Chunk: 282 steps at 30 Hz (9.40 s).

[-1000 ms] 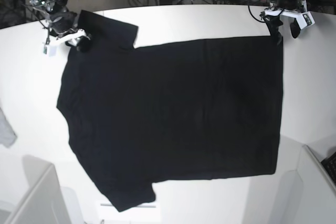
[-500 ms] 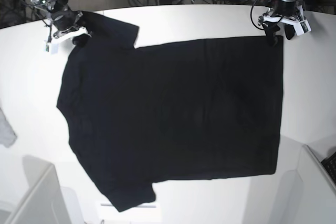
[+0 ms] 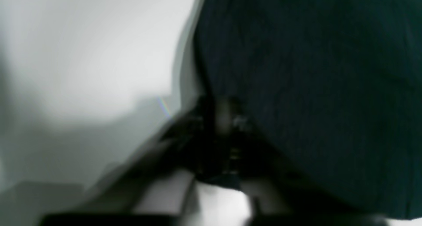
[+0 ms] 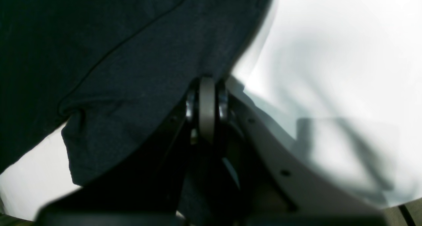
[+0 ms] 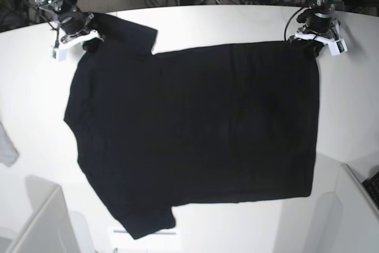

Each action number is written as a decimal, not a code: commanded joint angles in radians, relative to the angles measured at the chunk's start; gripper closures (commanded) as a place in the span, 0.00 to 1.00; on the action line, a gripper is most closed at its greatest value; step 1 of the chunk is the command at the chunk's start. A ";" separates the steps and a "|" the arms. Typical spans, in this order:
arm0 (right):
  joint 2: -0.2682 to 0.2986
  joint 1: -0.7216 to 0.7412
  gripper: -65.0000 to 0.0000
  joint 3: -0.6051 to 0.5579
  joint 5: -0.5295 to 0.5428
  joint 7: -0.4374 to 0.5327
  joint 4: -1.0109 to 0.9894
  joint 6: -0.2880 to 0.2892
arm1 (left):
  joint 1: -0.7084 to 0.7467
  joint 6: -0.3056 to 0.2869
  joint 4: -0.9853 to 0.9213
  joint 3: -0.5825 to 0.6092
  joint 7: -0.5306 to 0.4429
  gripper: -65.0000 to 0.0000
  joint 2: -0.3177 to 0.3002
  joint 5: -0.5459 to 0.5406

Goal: Fold the T-shirt properly
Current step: 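Lift the shoulder corners and pull them toward the robot, then drag the shirt toward the robot, then release both corners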

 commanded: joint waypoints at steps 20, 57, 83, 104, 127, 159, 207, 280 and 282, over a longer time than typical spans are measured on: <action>-0.005 -0.147 1.00 0.080 -0.031 -0.063 0.098 -0.019 | 0.196 -0.006 0.155 -0.118 0.024 1.00 -0.027 0.006; -0.035 0.288 1.00 0.074 -0.039 -0.338 0.273 -0.027 | -0.050 0.002 0.332 -0.245 0.394 1.00 0.036 0.005; -0.017 0.637 1.00 0.068 -0.040 -0.346 -0.138 -0.028 | -0.237 0.077 0.224 -0.234 0.395 1.00 0.030 0.006; 0.049 0.666 1.00 -0.093 -0.040 -0.244 -0.238 -0.103 | -0.348 0.079 0.095 -0.234 0.395 1.00 0.006 0.006; -0.078 0.377 0.61 0.083 -0.031 -0.178 0.225 -0.367 | -0.334 0.074 0.201 -0.375 0.395 0.49 0.027 -0.004; -0.094 0.296 0.37 0.111 0.112 0.013 -0.069 -0.366 | -0.409 -0.128 -0.132 -0.520 0.394 0.51 0.148 0.008; -0.051 0.124 1.00 0.175 0.115 0.009 -0.031 -0.179 | -0.193 -0.130 0.006 -0.377 0.392 0.28 0.045 -0.003; -0.018 -0.089 0.97 0.241 0.118 0.007 0.120 -0.180 | 0.091 -0.130 0.066 -0.360 0.394 1.00 0.044 0.003; -0.026 -0.097 0.74 0.244 0.118 0.007 0.153 -0.180 | 0.091 -0.130 0.066 -0.360 0.394 0.87 0.044 -0.001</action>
